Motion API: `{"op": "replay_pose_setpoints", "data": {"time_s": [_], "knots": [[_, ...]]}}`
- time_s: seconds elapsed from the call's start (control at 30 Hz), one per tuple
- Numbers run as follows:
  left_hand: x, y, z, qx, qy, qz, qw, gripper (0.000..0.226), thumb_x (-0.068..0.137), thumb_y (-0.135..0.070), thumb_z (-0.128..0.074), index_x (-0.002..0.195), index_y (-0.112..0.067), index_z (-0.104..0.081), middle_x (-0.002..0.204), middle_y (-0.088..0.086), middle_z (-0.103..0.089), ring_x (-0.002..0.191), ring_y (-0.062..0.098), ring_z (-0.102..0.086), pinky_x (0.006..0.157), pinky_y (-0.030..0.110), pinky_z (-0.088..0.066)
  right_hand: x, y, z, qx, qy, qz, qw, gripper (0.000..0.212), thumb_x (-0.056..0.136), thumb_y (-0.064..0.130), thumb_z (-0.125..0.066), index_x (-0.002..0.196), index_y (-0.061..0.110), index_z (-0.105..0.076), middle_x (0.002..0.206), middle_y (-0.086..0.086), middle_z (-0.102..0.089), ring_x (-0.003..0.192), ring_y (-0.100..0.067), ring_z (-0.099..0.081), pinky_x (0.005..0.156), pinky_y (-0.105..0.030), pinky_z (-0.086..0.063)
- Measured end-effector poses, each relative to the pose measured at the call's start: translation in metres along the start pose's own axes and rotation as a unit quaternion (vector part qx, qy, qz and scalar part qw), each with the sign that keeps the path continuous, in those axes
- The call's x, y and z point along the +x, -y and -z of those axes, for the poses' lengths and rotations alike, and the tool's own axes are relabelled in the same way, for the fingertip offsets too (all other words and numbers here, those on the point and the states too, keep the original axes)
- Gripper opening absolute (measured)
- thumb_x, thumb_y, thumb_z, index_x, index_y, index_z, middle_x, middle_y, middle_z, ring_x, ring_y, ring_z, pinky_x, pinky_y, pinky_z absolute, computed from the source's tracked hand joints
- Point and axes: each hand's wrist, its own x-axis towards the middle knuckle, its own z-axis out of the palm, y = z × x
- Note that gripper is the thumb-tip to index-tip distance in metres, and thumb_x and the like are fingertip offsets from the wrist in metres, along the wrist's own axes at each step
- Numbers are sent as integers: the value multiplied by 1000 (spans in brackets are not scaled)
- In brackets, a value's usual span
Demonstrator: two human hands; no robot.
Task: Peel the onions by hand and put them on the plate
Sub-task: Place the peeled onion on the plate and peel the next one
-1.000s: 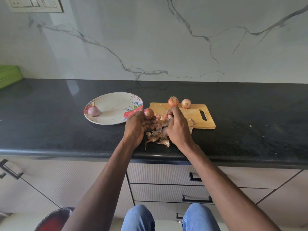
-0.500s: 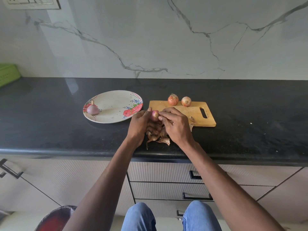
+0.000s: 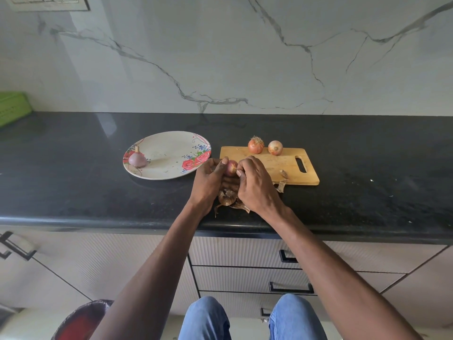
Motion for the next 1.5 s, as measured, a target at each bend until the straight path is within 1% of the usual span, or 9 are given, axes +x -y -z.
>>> {"op": "replay_pose_setpoints", "data": {"time_s": [0.33, 0.43, 0.57, 0.7, 0.83, 0.93, 1.1, 1.37, 1.5], "knots": [[-1, 1, 3, -20, -69, -12, 997, 33, 100, -16, -64, 125, 0, -51, 111, 23, -70, 93, 36, -73, 87, 45, -61, -2, 5, 9, 19, -23, -20, 999, 13, 84, -7, -59, 93, 2, -58, 92, -9, -58, 87, -18, -52, 76, -27, -47], [-2, 2, 2, -8, -60, -18, 998, 35, 94, -11, -70, 123, -5, -51, 114, 19, -71, 99, 34, -72, 91, 47, -59, 0, 3, 13, 12, -41, -61, 997, 21, 86, -2, -64, 106, 3, -68, 98, -11, -70, 90, -24, -63, 83, -37, -55], [0, 2, 5, 26, -43, -35, 998, 42, 89, -13, -76, 128, -12, -60, 116, 13, -72, 104, 31, -72, 91, 47, -59, 1, 1, 12, -20, -67, -46, 996, 9, 85, 6, -72, 94, 5, -74, 89, -7, -75, 82, -22, -67, 79, -46, -54], [-5, -1, 4, 24, 6, -36, 999, 43, 90, -10, -75, 130, -13, -60, 122, 6, -72, 111, 27, -70, 88, 41, -60, 4, 2, 18, 105, -27, -110, 988, 35, 92, 19, -70, 124, 6, -67, 121, -6, -70, 111, -12, -63, 95, -25, -51], [-5, -1, 6, 28, 27, -55, 998, 36, 90, 1, -70, 124, -10, -63, 118, 8, -73, 116, 26, -67, 95, 32, -55, 4, 0, 20, 161, -16, -152, 975, 36, 85, 13, -76, 121, 11, -70, 111, -3, -74, 97, -8, -68, 84, -20, -55], [-4, 0, 7, 11, 15, -58, 998, 33, 85, -15, -77, 118, -16, -69, 116, 9, -75, 114, 27, -69, 102, 41, -52, 4, -2, 19, 188, -17, -173, 967, 38, 86, 9, -75, 123, 11, -68, 111, -2, -74, 96, -5, -69, 80, -15, -55], [-1, 4, 8, 14, 18, -53, 998, 52, 84, -11, -78, 133, -3, -61, 122, 11, -72, 119, 26, -67, 109, 48, -48, 4, -5, 18, 194, -21, -158, 968, 35, 86, 9, -74, 120, 12, -70, 115, 0, -72, 105, -11, -68, 92, -32, -57], [4, -8, 8, 57, 102, 1, 993, 47, 89, -20, -71, 134, -13, -62, 118, 7, -74, 98, 23, -70, 98, 48, -53, 5, -8, 18, 196, -89, -156, 964, 10, 84, 9, -76, 94, 8, -77, 95, -1, -74, 94, -11, -68, 87, -30, -55], [14, -16, 10, 95, 100, -34, 990, 41, 82, -12, -78, 122, -14, -68, 111, 7, -76, 99, 20, -70, 89, 35, -58, 7, -11, 16, 192, -72, -190, 960, 20, 86, 12, -75, 106, 11, -75, 105, 0, -74, 100, -11, -68, 92, -32, -55]]}}
